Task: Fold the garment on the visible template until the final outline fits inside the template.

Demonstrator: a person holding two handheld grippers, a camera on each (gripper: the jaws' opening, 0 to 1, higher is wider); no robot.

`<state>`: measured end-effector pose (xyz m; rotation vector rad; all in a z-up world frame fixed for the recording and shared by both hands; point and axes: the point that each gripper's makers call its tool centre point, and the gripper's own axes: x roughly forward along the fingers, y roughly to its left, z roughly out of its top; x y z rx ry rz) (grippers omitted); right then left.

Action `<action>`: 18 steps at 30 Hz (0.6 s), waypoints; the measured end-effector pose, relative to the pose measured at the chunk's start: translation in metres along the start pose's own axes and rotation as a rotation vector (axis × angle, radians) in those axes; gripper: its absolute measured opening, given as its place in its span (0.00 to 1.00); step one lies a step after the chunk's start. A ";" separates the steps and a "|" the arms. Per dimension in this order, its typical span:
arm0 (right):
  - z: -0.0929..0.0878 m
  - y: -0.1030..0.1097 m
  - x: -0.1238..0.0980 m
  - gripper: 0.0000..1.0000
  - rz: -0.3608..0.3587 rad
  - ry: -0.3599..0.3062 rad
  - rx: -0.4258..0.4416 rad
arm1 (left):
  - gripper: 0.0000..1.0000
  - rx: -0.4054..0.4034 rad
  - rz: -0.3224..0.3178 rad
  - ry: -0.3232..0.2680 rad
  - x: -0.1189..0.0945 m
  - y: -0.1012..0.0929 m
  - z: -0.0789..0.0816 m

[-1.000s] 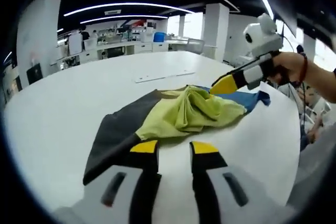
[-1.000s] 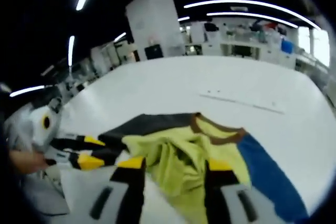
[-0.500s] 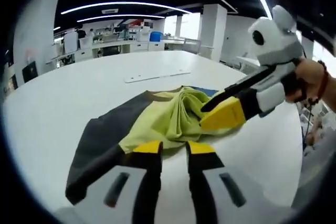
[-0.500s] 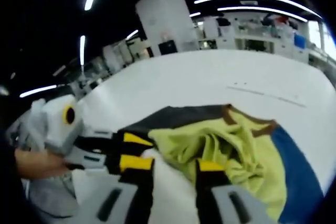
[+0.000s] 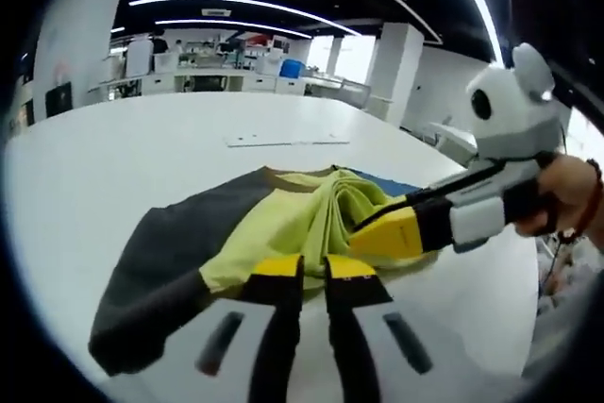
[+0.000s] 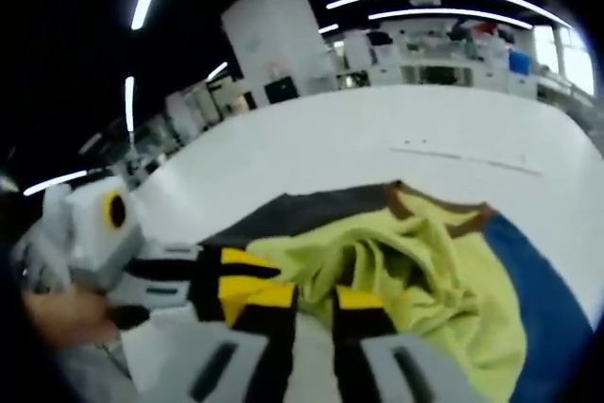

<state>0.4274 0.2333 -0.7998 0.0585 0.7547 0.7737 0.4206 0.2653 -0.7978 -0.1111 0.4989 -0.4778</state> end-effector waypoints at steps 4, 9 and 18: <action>-0.004 0.001 0.001 0.06 -0.010 0.005 0.016 | 0.05 -0.003 0.010 0.025 0.005 0.000 -0.005; -0.011 -0.001 0.005 0.04 -0.026 0.021 0.044 | 0.04 -0.006 0.046 0.045 0.010 0.006 -0.010; -0.021 -0.003 0.013 0.00 -0.039 0.031 0.150 | 0.03 -0.069 0.077 0.104 0.016 0.008 -0.021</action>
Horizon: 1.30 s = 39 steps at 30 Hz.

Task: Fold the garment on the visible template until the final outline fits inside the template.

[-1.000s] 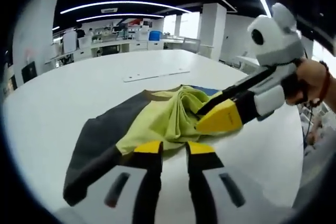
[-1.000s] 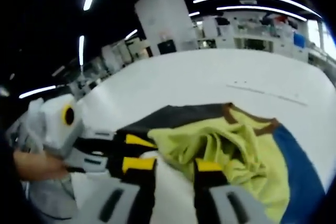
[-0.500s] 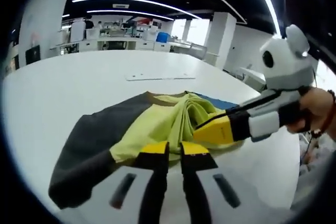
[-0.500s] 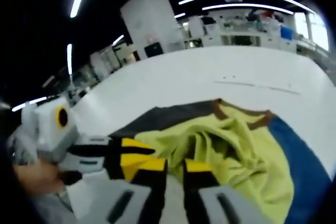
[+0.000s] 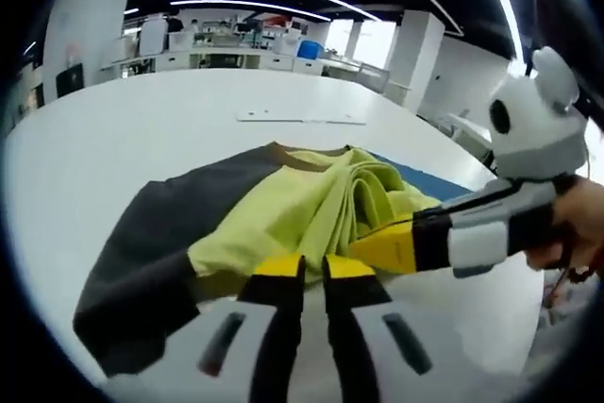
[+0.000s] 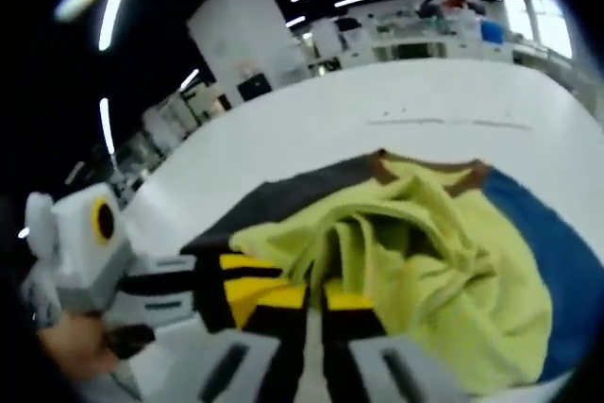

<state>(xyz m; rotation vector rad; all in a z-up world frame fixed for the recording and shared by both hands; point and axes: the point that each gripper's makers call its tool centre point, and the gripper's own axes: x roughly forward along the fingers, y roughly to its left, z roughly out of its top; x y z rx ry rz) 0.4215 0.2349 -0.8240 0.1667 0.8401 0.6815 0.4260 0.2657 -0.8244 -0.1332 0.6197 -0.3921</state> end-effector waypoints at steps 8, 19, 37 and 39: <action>-0.003 -0.001 -0.007 0.00 -0.002 0.007 -0.017 | 0.00 0.019 0.004 0.009 -0.004 -0.002 -0.001; -0.024 -0.004 -0.042 0.00 0.017 0.050 -0.171 | 0.00 0.083 -0.031 0.007 -0.036 -0.010 0.004; -0.067 -0.028 -0.114 0.00 -0.014 0.033 -0.196 | 0.00 0.107 -0.032 0.050 -0.097 -0.021 -0.014; -0.069 -0.030 -0.122 0.00 -0.016 0.028 -0.190 | 0.00 0.100 -0.030 0.040 -0.106 -0.021 -0.016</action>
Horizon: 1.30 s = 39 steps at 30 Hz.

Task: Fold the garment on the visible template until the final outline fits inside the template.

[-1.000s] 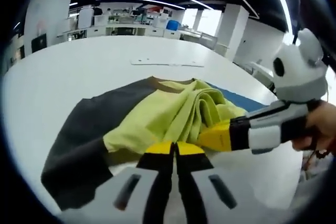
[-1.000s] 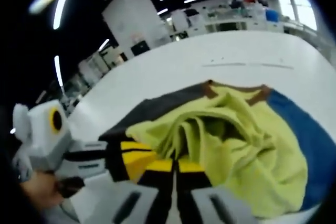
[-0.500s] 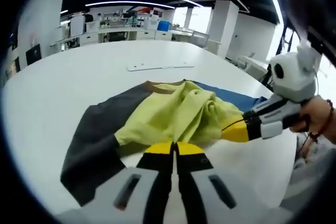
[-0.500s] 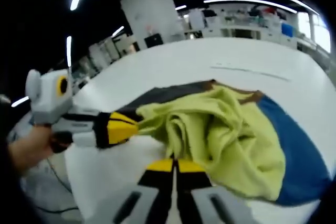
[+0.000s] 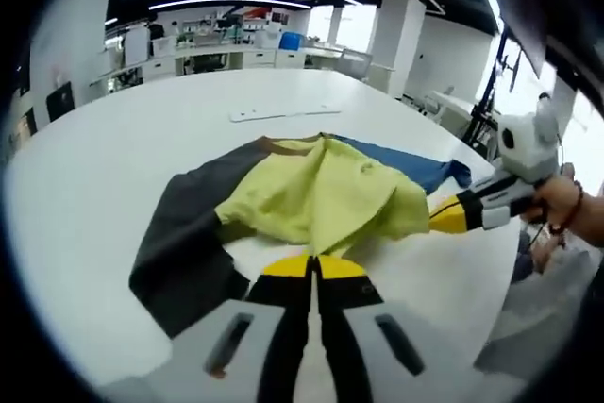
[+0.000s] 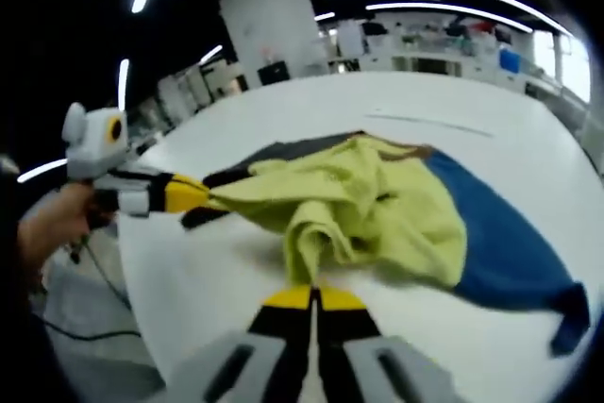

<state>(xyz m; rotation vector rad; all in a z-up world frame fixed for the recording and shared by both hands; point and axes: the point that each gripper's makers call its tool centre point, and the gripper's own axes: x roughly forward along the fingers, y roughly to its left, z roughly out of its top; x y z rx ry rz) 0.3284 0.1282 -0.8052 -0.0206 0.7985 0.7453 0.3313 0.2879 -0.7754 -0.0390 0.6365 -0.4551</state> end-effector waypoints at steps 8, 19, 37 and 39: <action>-0.012 -0.005 -0.025 0.00 -0.030 -0.031 0.059 | 0.00 -0.017 0.013 0.002 -0.031 -0.002 -0.012; -0.025 -0.009 -0.056 0.00 -0.065 -0.035 0.080 | 0.00 0.007 0.030 0.015 -0.064 -0.002 -0.019; -0.064 -0.030 -0.103 0.00 -0.161 0.000 0.148 | 0.00 -0.049 0.049 0.059 -0.116 0.012 -0.051; -0.067 -0.030 -0.110 0.00 -0.171 -0.002 0.149 | 0.00 -0.055 0.055 0.064 -0.121 0.014 -0.056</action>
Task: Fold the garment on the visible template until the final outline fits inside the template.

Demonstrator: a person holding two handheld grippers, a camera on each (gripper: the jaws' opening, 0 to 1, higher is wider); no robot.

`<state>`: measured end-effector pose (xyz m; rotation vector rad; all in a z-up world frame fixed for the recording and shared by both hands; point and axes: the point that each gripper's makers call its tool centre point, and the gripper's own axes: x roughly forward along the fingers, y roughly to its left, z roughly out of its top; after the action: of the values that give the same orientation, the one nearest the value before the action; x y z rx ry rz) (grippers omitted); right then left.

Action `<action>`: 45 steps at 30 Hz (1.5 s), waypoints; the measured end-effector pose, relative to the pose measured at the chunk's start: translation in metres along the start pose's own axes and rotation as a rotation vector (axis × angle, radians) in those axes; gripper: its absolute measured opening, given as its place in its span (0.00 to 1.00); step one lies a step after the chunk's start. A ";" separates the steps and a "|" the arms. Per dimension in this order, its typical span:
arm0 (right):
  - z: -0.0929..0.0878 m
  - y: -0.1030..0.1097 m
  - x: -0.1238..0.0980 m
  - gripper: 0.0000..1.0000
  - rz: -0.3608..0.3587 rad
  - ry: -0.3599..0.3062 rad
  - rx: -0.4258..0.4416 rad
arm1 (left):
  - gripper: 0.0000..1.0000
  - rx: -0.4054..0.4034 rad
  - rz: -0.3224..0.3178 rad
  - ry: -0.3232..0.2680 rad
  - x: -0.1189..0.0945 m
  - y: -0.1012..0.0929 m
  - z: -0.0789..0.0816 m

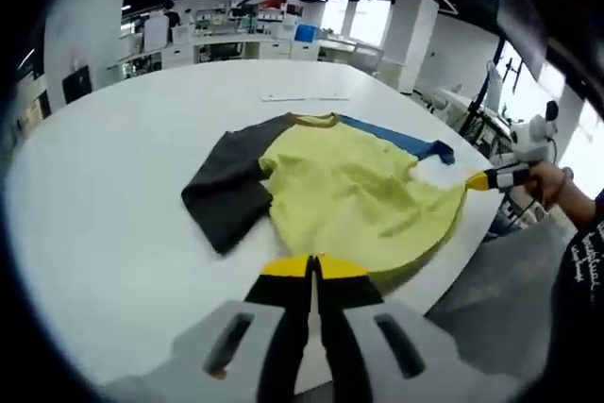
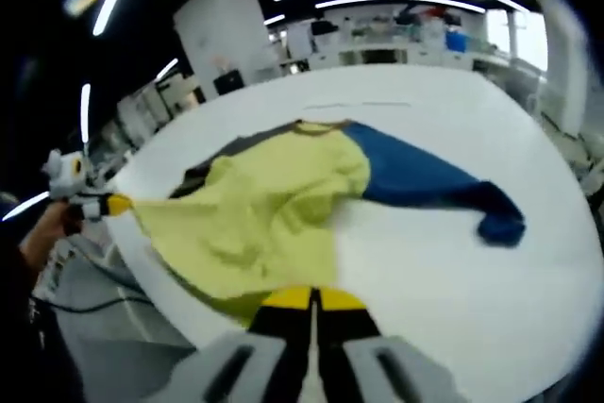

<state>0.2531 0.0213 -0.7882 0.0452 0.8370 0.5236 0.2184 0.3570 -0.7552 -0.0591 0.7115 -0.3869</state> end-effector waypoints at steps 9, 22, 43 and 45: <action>-0.015 -0.011 -0.020 0.00 -0.028 0.008 0.020 | 0.00 -0.030 -0.002 0.054 -0.010 -0.004 -0.031; -0.049 -0.013 -0.032 0.00 -0.052 0.071 0.015 | 0.00 0.103 0.027 0.212 -0.012 -0.009 -0.072; -0.098 -0.012 -0.027 0.00 -0.055 0.249 0.010 | 0.00 0.076 0.011 0.395 -0.010 -0.019 -0.103; -0.100 -0.013 -0.026 0.00 -0.055 0.250 0.040 | 0.00 0.091 0.023 0.404 -0.007 -0.018 -0.104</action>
<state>0.1719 -0.0182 -0.8408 -0.0066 1.0897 0.4656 0.1404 0.3513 -0.8265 0.1169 1.0903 -0.4138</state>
